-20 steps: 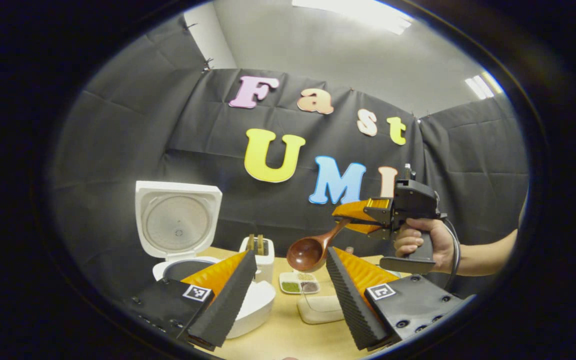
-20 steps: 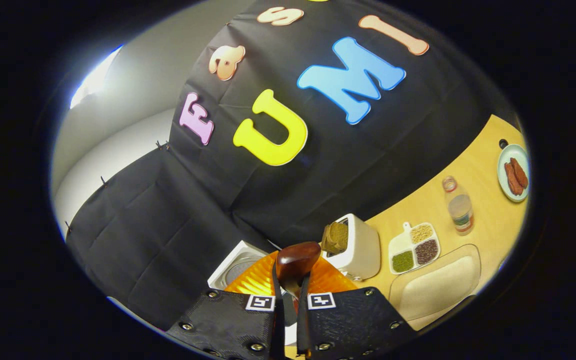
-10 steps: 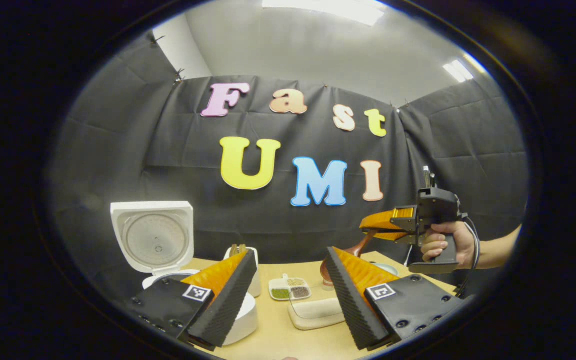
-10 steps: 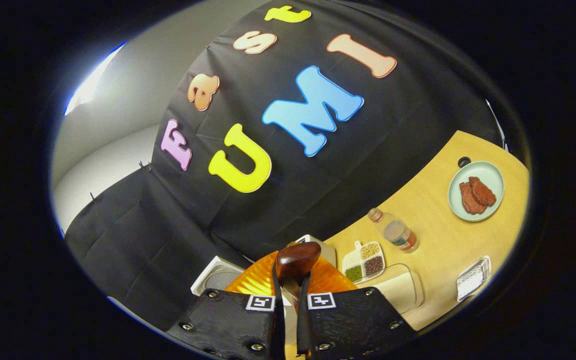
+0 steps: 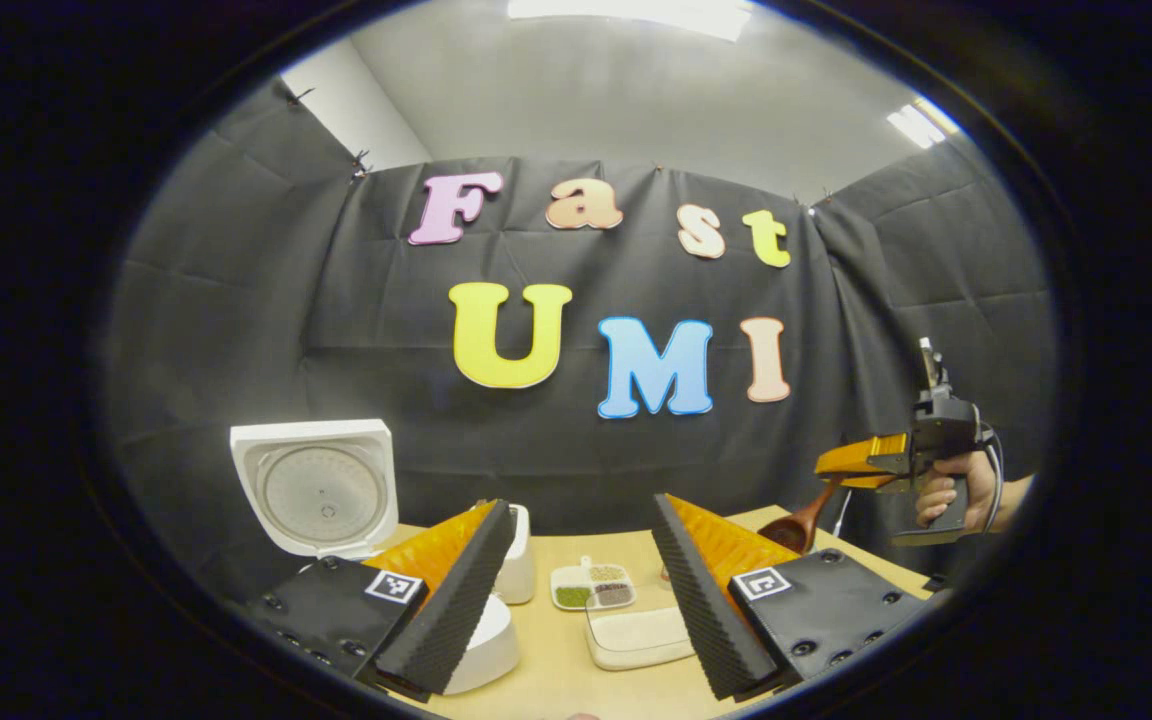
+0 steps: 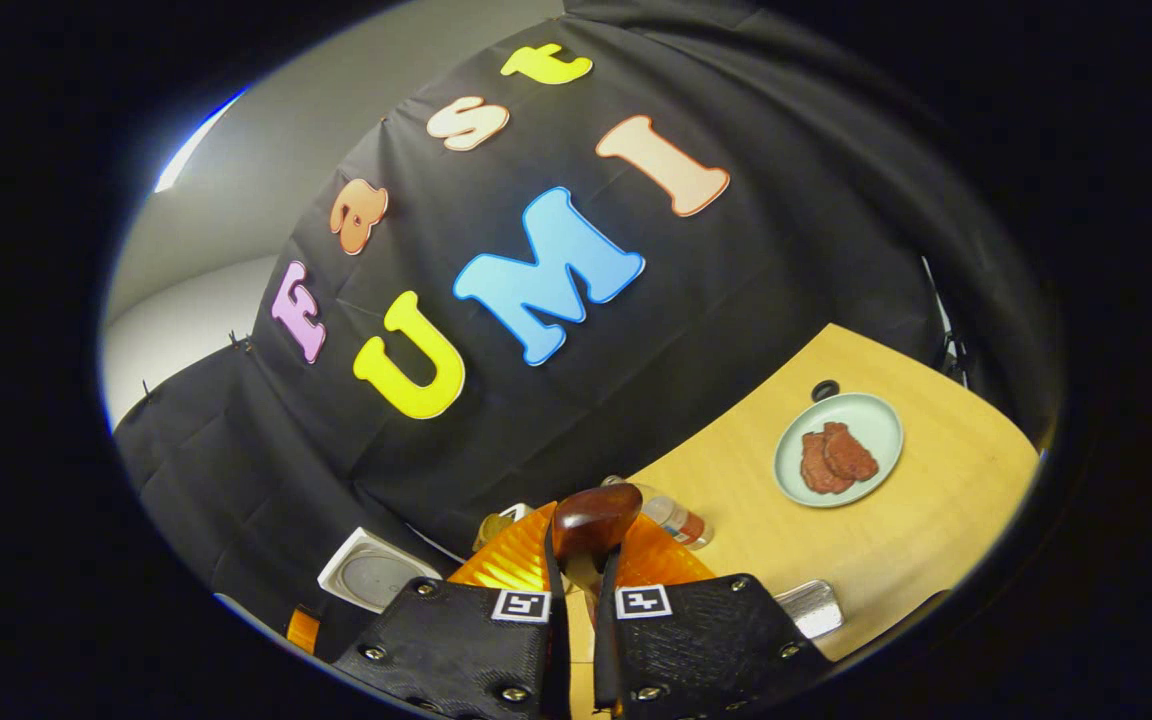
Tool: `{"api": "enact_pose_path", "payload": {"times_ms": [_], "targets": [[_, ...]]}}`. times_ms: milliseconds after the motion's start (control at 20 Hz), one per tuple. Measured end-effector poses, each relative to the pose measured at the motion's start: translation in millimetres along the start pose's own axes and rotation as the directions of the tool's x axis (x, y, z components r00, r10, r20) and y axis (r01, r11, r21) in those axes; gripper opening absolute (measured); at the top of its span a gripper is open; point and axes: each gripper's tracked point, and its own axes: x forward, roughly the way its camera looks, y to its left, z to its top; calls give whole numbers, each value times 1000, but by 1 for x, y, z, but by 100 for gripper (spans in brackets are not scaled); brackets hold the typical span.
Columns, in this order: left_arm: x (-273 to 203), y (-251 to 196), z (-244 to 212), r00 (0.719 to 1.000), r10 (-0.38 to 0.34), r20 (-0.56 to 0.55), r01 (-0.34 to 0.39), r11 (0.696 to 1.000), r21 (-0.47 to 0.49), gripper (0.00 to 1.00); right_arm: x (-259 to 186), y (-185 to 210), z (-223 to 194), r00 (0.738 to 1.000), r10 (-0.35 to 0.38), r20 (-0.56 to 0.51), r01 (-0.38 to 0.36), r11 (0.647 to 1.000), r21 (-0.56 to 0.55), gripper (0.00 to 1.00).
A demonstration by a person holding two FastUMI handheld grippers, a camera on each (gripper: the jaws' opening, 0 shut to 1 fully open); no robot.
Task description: Close the left gripper, press the button to open the rice cooker; take a wooden spoon from the chopstick holder with the right hand, scoop a spoonful of rice and pour it into the rice cooker, then put the wooden spoon back into the chopstick holder.
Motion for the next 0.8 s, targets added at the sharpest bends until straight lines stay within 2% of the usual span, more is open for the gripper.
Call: {"api": "enact_pose_path", "payload": {"times_ms": [150,450,800], "targets": [[7,-10,0,1000,12,-12,-12,1000,19,96,-2,-33,3,998,-61,-3,60,998,-27,9],[9,-25,-4,999,16,-41,-15,999,28,98,-7,-85,-23,984,-175,-17,172,979,-110,9],[4,-25,-6,998,20,-67,-16,998,60,97,2,-123,-69,965,-258,-48,243,947,-210,9]]}}
